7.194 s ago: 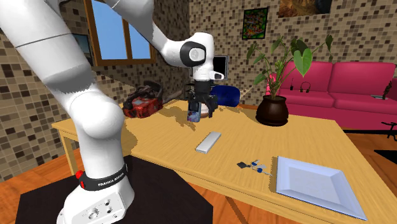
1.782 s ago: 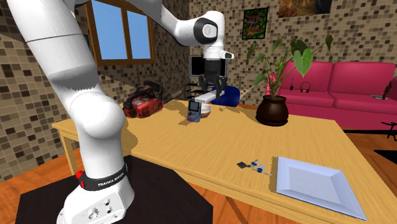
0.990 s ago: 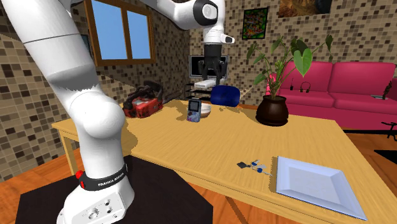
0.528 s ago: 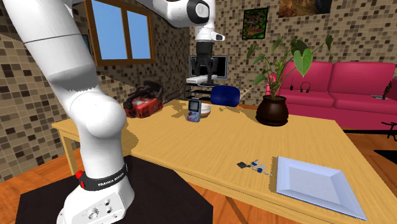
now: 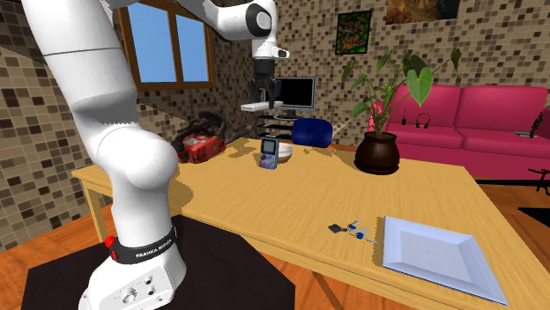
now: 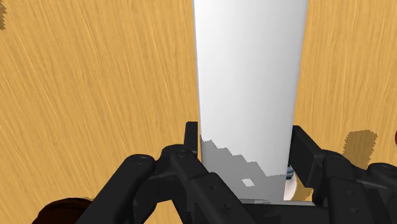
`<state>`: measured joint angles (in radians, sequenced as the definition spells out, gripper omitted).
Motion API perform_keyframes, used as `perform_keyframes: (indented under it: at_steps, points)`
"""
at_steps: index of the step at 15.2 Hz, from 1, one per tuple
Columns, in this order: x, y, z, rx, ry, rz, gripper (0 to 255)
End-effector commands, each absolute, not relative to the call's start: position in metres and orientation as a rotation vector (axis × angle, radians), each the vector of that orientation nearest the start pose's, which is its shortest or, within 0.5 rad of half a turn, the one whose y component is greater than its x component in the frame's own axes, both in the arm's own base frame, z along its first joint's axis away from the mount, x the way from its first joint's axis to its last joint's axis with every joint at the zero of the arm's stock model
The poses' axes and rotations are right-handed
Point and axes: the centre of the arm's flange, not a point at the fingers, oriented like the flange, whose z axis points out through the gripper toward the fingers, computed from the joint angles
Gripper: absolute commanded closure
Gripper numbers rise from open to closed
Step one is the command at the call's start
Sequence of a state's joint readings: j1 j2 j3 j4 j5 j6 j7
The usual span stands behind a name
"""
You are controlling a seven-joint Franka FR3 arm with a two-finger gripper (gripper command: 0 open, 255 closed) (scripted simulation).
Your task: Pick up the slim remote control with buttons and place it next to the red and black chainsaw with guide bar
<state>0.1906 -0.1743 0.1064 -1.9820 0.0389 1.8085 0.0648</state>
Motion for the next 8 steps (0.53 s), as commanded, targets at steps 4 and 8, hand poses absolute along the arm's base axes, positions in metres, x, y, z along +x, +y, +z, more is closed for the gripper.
perform_keyframes:
  at_steps: [4,8]
  points:
    - [0.483,0.221,0.541,-3.103,-0.343,0.005,255]
    - [0.484,0.274,0.542,-3.103,-0.343,0.005,255]
